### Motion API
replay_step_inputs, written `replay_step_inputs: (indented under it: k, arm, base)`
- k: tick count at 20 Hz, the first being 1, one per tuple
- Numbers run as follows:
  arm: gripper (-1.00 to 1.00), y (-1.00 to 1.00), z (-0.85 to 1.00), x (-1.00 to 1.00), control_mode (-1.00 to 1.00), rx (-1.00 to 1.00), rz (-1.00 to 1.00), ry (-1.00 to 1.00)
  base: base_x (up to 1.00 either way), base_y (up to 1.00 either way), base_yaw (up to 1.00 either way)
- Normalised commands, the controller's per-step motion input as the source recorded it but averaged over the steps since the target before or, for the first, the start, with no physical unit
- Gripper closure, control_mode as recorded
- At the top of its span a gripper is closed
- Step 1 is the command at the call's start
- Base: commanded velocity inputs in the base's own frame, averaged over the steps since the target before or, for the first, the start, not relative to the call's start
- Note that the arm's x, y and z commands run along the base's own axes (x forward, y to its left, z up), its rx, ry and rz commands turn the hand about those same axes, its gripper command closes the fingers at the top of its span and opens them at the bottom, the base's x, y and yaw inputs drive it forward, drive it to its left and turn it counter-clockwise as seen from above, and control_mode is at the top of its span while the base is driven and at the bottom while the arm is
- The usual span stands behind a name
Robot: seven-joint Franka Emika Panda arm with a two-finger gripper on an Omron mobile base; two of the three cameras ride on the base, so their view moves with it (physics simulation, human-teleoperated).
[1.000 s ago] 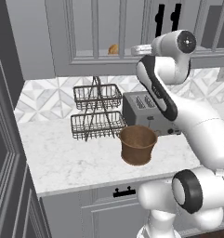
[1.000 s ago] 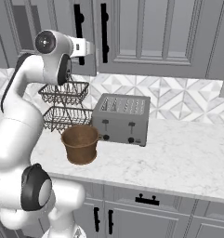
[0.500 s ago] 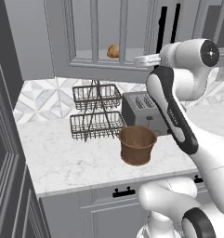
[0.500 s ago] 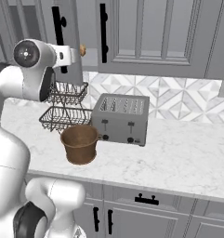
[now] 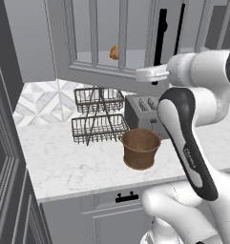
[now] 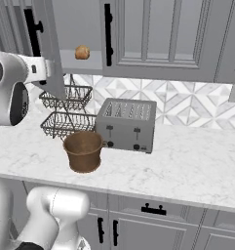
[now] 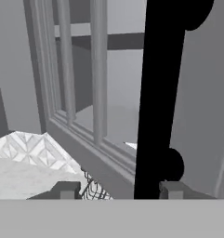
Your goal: Open the cabinet, pick up the bread from the cabinet and place it in the basket. Then move the basket to the dining counter.
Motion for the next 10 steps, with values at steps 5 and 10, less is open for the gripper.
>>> replay_step_inputs:
  k: [5, 10]
  arm:
    - [-1.0, -0.52, 0.25, -0.93, -1.0, 0.27, 0.09, -0.05]
    - [-1.0, -0.96, 0.31, -0.45, -1.0, 0.38, 0.12, -0.04]
  base:
    - [0.0, 0.0, 0.0]
    - [0.0, 0.0, 0.0]
